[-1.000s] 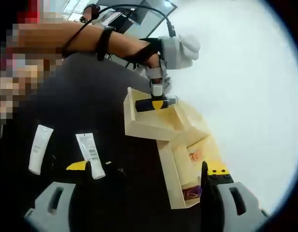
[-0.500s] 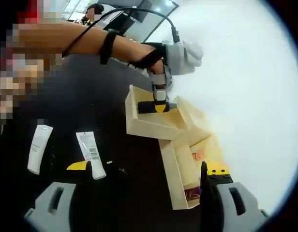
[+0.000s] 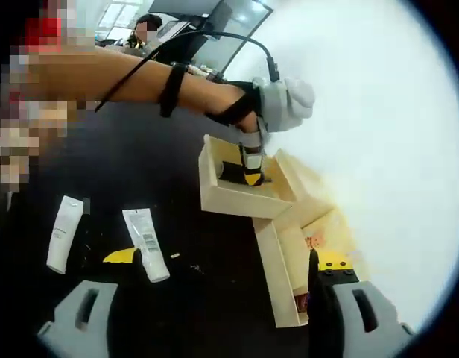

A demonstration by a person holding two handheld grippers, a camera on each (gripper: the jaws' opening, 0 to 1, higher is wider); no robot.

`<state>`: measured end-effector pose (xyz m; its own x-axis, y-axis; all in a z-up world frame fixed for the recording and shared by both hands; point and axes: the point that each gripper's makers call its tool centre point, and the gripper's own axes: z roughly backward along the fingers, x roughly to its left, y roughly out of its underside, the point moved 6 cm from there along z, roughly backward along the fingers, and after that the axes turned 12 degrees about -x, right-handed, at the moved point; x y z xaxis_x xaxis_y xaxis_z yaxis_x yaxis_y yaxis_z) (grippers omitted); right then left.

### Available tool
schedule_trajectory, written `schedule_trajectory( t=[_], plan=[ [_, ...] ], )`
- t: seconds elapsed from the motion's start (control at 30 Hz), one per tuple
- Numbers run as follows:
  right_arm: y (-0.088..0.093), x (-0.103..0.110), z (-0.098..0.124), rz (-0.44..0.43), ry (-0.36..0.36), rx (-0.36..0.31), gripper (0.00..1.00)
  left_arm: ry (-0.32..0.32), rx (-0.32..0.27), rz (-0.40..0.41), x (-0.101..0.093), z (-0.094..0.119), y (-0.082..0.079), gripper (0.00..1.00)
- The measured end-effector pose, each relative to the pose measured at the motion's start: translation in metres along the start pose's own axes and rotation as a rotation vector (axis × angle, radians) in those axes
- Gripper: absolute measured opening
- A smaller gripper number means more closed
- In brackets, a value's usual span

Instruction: Open the drawer, pick up the cosmetic bottles from the table one by one, place them into the drawer, release the gripper, close the drawer, and move the gripper away

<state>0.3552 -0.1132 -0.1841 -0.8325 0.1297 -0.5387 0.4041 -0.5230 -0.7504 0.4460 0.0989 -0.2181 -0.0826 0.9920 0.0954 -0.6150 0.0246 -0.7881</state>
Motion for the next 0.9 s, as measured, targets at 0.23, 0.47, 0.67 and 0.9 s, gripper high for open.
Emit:
schedule_trajectory(
  t=[0.23,0.47,0.67,0.9],
  plan=[
    [0.003,0.000,-0.003,0.000,-0.007,0.012,0.86,-0.005,0.001,-0.007,0.005,-0.004,-0.008,0.15],
    [0.003,0.002,-0.005,0.004,-0.017,0.010,0.85,-0.034,0.000,-0.009,0.010,-0.006,-0.011,0.15],
    [0.004,0.001,-0.008,0.008,-0.019,0.011,0.84,-0.055,0.000,-0.007,0.011,-0.005,-0.007,0.15],
    [0.006,-0.001,-0.010,0.008,-0.015,0.015,0.84,-0.063,-0.002,-0.055,0.005,-0.002,-0.003,0.16]
  ],
)
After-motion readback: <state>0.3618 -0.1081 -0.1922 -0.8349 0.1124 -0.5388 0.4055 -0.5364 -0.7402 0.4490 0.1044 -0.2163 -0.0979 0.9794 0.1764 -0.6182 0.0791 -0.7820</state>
